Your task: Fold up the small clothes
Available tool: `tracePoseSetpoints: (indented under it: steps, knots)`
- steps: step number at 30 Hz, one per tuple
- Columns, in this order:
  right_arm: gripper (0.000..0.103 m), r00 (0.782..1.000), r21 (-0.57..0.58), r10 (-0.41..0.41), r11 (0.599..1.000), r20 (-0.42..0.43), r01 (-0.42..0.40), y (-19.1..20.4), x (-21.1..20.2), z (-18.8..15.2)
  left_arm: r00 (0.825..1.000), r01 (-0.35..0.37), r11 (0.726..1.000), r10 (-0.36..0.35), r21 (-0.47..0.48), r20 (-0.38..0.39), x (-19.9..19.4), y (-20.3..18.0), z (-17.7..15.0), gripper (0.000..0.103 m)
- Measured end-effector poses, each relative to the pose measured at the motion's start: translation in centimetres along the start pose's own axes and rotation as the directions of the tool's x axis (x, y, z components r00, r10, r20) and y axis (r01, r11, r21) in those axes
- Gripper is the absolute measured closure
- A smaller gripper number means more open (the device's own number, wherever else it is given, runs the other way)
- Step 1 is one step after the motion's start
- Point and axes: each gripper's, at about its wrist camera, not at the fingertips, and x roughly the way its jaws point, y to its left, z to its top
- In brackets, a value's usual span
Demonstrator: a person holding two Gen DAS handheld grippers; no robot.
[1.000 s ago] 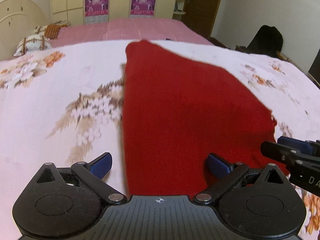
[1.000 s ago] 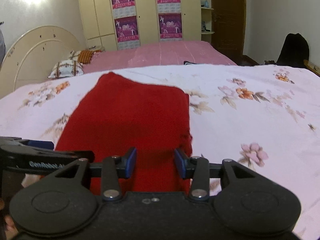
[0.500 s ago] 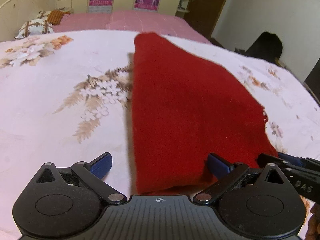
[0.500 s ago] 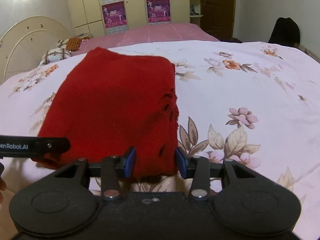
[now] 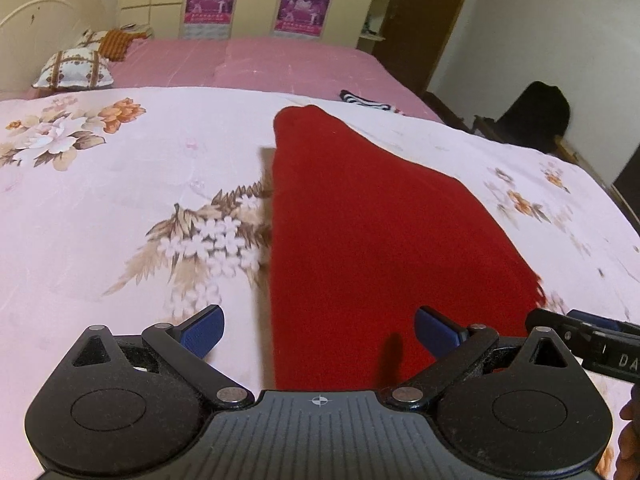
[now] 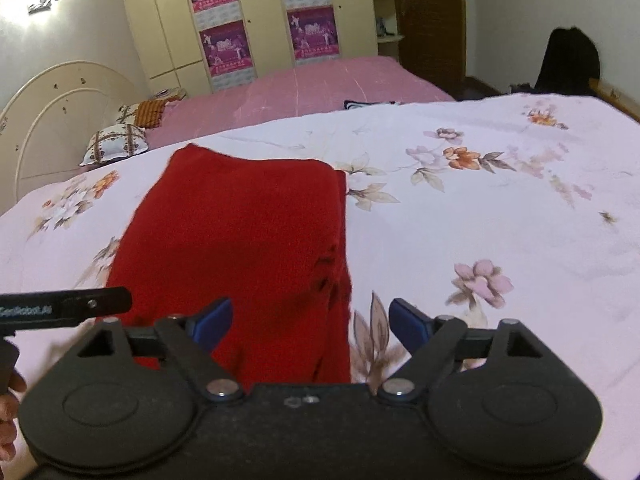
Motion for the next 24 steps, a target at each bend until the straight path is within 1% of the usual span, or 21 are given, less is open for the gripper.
tracePoseSetpoints:
  steps: [5, 9, 11, 12, 13, 14, 15, 16, 17, 18, 20, 22, 23, 24]
  knots:
    - [0.019, 0.997, 0.061, 0.065, 0.996, -0.049, -0.062, -1.5, 4.1, 2.4, 1.000, 0.011, 0.998, -0.012, -0.059, -0.016, 2.5, 0.7, 1.5, 0.002]
    - [0.017, 0.992, 0.078, 0.103, 0.992, -0.076, -0.097, -2.0, 6.6, 3.2, 0.996, 0.079, 0.992, -0.083, -0.095, -0.036, 4.4, 1.3, 2.1, 0.002]
    - [0.018, 0.988, 0.099, 0.128, 0.988, -0.090, -0.118, -2.4, 7.6, 3.3, 0.991, 0.120, 0.986, -0.127, -0.119, -0.053, 5.4, 1.6, 2.1, 0.002]
    - [0.021, 0.985, 0.117, 0.146, 0.984, -0.096, -0.135, -2.7, 8.0, 3.2, 0.988, 0.133, 0.982, -0.142, -0.133, -0.063, 5.9, 1.7, 2.0, 0.003]
    - [0.027, 0.978, 0.145, 0.178, 0.976, -0.105, -0.162, -3.2, 8.5, 3.1, 0.985, 0.149, 0.978, -0.159, -0.143, -0.066, 6.2, 1.8, 1.9, 0.003]
    - [0.030, 0.971, 0.177, 0.212, 0.966, -0.112, -0.191, -3.6, 8.8, 2.9, 0.984, 0.156, 0.978, -0.166, -0.139, -0.062, 6.4, 1.7, 1.8, 0.003]
    - [0.033, 0.967, 0.194, 0.231, 0.959, -0.107, -0.208, -3.9, 8.9, 2.7, 0.983, 0.163, 0.978, -0.172, -0.127, -0.059, 6.5, 1.5, 1.7, 0.003]
    - [0.036, 0.966, 0.187, 0.236, 0.959, -0.104, -0.214, -3.8, 8.9, 2.6, 0.982, 0.170, 0.978, -0.178, -0.120, -0.059, 6.6, 1.3, 1.7, 0.003]
    - [0.039, 0.965, 0.173, 0.239, 0.960, -0.105, -0.219, -3.7, 8.9, 2.7, 0.981, 0.180, 0.976, -0.188, -0.119, -0.057, 6.7, 1.2, 1.6, 0.006]
    - [0.047, 0.961, 0.168, 0.253, 0.958, -0.108, -0.233, -3.6, 8.9, 2.7, 0.975, 0.207, 0.971, -0.215, -0.123, -0.055, 6.8, 1.1, 1.6, 0.021]
    - [0.057, 0.956, 0.175, 0.271, 0.952, -0.111, -0.249, -3.5, 9.0, 2.8, 0.970, 0.223, 0.963, -0.234, -0.153, -0.059, 6.6, 1.0, 1.7, 0.028]
    - [0.069, 0.953, 0.187, 0.284, 0.947, -0.105, -0.261, -3.4, 8.8, 2.7, 0.969, 0.231, 0.961, -0.242, -0.152, -0.055, 6.3, 0.8, 1.8, 0.041]
    - [0.071, 0.953, 0.194, 0.286, 0.945, -0.099, -0.263, -3.2, 8.6, 2.7, 0.970, 0.230, 0.962, -0.240, -0.149, -0.050, 6.1, 0.7, 1.9, 0.045]
    - [0.074, 0.953, 0.197, 0.290, 0.943, -0.093, -0.268, -3.1, 8.3, 2.7, 0.971, 0.228, 0.963, -0.236, -0.145, -0.041, 5.7, 0.5, 2.0, 0.051]
